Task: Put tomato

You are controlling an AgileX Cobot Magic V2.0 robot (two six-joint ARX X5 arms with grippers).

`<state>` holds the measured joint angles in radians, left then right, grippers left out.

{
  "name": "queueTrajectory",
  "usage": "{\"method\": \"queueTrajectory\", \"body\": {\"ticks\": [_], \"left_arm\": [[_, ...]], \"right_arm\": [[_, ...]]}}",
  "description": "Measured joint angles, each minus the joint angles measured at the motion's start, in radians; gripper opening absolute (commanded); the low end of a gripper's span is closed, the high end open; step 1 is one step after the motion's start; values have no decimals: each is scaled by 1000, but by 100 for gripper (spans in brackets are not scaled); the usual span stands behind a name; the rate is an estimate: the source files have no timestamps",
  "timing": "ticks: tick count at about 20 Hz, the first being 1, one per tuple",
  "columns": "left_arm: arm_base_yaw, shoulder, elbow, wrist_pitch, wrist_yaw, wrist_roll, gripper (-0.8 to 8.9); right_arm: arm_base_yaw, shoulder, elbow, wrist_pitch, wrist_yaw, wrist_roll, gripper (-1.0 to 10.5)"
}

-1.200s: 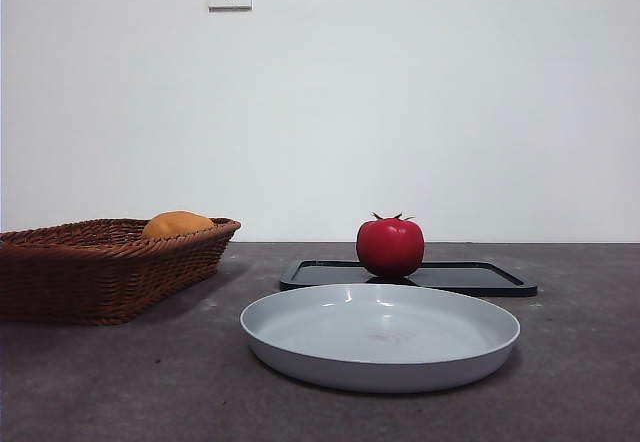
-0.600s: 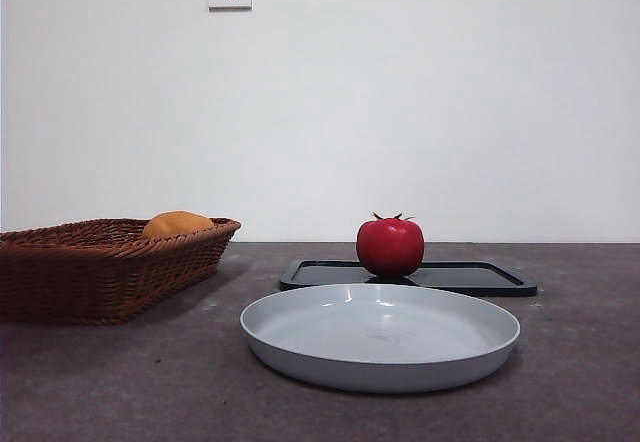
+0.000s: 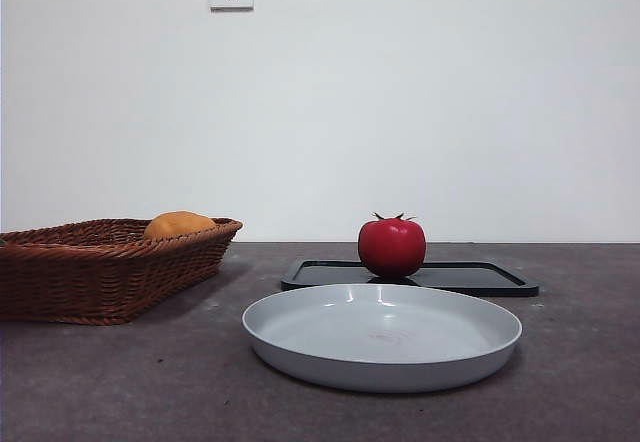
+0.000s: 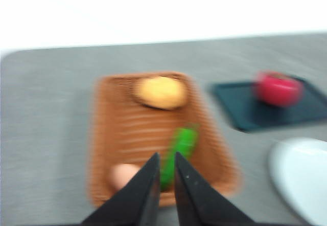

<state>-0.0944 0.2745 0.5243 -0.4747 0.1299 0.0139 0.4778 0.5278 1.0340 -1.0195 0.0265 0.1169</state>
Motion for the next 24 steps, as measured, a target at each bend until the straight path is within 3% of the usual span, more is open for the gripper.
{"method": "queueTrajectory", "body": {"ticks": [3, 7, 18, 24], "left_arm": [[52, -107, -246, 185, -9, -11, 41], [52, -217, -438, 271, -31, -62, 41], [52, -271, -492, 292, -144, -102, 41], [52, -270, -492, 291, -150, -102, 41]], "right_arm": [[0, 0, 0, 0, 0, 0, 20], [0, 0, 0, 0, 0, 0, 20], [0, 0, 0, 0, 0, 0, 20], [0, 0, 0, 0, 0, 0, 20]]}}
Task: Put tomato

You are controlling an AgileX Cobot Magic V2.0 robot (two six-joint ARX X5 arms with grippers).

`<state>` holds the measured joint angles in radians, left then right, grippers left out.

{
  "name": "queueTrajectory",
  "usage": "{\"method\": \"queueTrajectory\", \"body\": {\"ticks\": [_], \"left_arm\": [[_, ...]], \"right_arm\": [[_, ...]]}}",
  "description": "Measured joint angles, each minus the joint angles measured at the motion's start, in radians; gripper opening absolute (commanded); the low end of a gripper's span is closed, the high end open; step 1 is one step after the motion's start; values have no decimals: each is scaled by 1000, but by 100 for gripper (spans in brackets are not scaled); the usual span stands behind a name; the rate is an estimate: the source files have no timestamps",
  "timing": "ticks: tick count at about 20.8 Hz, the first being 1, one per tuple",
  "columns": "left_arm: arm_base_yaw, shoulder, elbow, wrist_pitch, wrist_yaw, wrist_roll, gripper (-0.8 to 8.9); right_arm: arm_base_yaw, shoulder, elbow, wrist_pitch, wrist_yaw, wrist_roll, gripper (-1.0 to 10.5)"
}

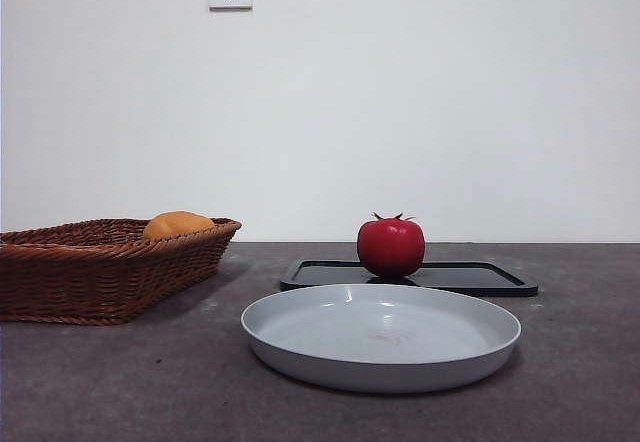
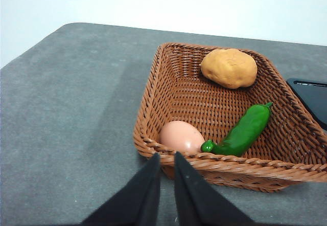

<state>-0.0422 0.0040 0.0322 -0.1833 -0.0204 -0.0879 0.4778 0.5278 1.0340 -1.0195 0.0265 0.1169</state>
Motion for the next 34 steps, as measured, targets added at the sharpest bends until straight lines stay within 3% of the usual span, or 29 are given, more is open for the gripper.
{"method": "queueTrajectory", "body": {"ticks": [10, 11, 14, 16, 18, 28, 34], "left_arm": [[0, 0, 0, 0, 0, 0, 41], [0, 0, 0, 0, 0, 0, 41], [0, 0, 0, 0, 0, 0, 41], [0, 0, 0, 0, 0, 0, 41], [0, 0, 0, 0, 0, 0, 41], [0, 0, 0, 0, 0, 0, 41], [0, 0, 0, 0, 0, 0, 41]], "right_arm": [[-25, -16, -24, 51, 26, -28, 20], [-60, -33, -56, 103, 29, -51, 20], [-262, -184, -368, 472, 25, -121, 20], [-400, -278, -614, 751, 26, -128, 20], [-500, -370, -795, 919, 27, -126, 20], [-560, -523, -979, 898, 25, -124, 20], [-560, -524, -1016, 866, -30, -124, 20]]}}
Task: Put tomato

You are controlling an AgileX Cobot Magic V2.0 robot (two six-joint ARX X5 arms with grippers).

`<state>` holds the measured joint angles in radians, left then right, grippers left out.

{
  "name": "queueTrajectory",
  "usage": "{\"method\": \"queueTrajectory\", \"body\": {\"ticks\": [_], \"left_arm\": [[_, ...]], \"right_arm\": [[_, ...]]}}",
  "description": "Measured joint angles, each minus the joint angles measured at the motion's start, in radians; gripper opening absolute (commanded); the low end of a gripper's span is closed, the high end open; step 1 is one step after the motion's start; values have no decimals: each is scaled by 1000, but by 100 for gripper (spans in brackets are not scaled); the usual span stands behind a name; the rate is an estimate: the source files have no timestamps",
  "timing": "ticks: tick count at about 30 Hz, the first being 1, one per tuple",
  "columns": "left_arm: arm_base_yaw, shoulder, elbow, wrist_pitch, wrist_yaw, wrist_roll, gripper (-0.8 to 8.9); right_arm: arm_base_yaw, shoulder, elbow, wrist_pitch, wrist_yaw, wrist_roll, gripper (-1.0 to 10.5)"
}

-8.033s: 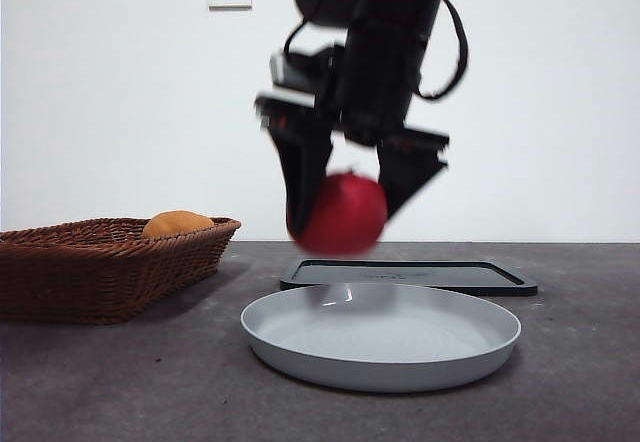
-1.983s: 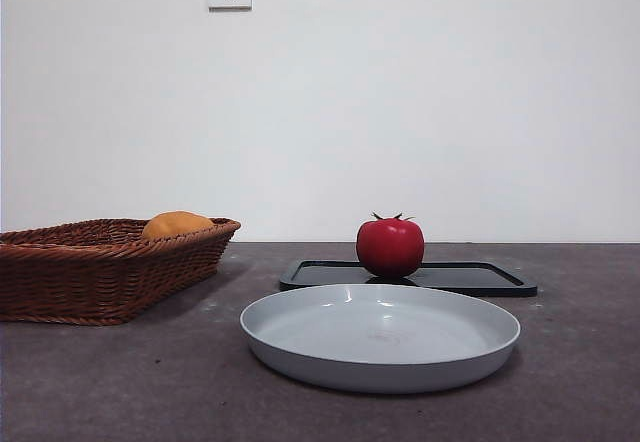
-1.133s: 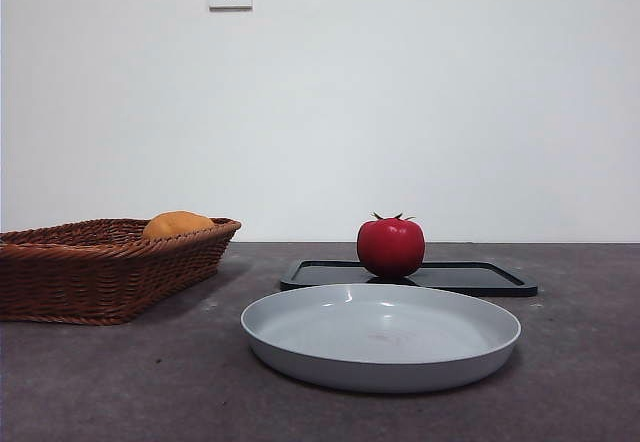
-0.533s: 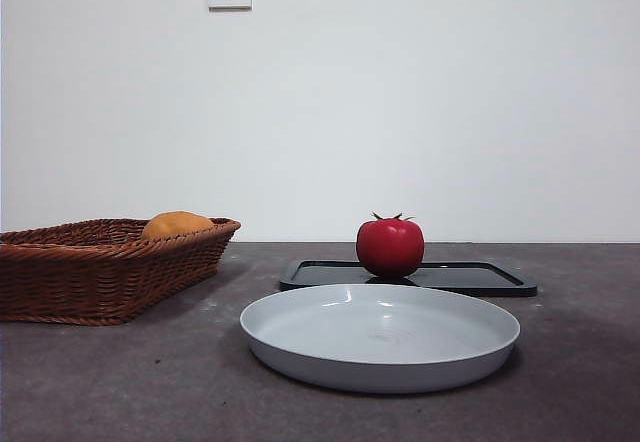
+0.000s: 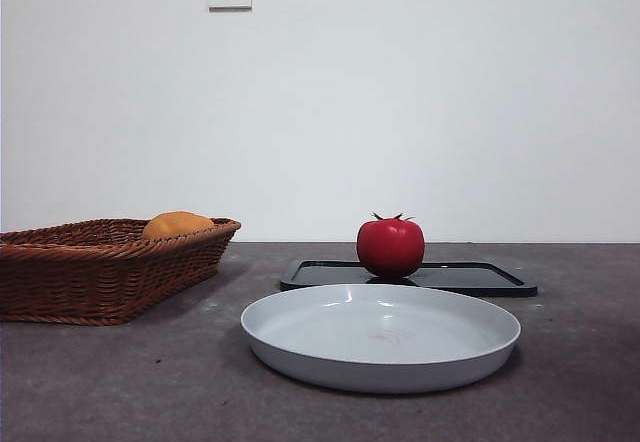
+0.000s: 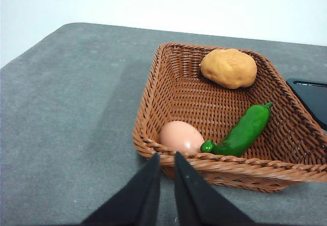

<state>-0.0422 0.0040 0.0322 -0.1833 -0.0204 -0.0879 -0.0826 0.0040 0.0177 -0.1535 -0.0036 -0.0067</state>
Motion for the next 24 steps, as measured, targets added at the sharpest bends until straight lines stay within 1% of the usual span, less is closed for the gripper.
{"method": "queueTrajectory", "body": {"ticks": [1, 24], "left_arm": [[0, 0, 0, 0, 0, 0, 41], [0, 0, 0, 0, 0, 0, 41]], "right_arm": [[0, 0, -1, -20, -9, -1, 20], [-2, 1, -2, -14, -12, -1, 20]]}}
